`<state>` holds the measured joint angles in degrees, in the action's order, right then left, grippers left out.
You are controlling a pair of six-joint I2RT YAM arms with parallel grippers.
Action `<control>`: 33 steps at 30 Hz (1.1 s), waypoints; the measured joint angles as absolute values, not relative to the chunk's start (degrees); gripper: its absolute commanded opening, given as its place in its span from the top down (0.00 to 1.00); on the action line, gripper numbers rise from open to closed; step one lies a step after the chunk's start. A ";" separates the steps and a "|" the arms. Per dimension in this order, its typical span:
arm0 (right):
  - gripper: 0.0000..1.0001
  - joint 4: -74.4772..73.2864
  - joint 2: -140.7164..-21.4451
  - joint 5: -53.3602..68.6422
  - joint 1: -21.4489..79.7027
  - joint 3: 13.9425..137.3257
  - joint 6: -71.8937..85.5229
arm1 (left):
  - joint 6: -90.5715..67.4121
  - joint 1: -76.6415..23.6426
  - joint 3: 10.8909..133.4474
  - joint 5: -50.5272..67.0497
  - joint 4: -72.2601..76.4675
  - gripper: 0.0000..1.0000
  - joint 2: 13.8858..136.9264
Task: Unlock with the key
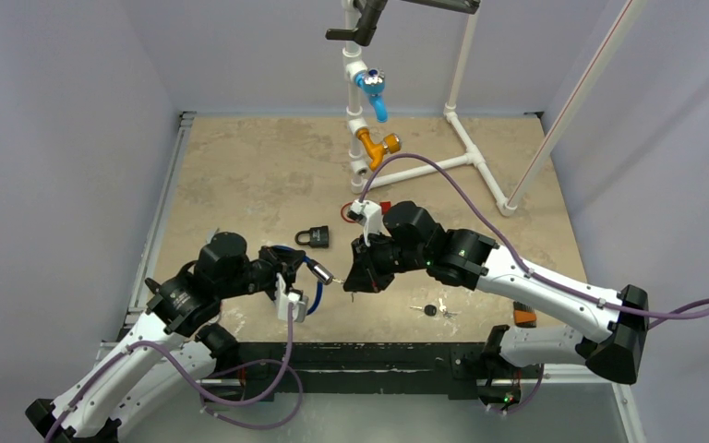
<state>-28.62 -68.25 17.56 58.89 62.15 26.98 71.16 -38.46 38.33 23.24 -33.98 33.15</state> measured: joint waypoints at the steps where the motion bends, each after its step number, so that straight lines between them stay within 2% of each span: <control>1: 1.00 -28.58 -68.31 17.54 58.98 62.15 26.98 | 71.16 -38.54 38.33 23.11 -34.02 1.00 33.19; 33: 1.00 -27.38 -69.10 12.51 60.01 61.36 27.24 | 68.25 -38.76 38.33 20.64 -35.07 1.00 32.60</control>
<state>-27.38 -69.10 12.51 60.01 61.36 27.24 68.25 -38.76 38.33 20.64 -35.07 32.60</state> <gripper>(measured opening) 0.031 0.059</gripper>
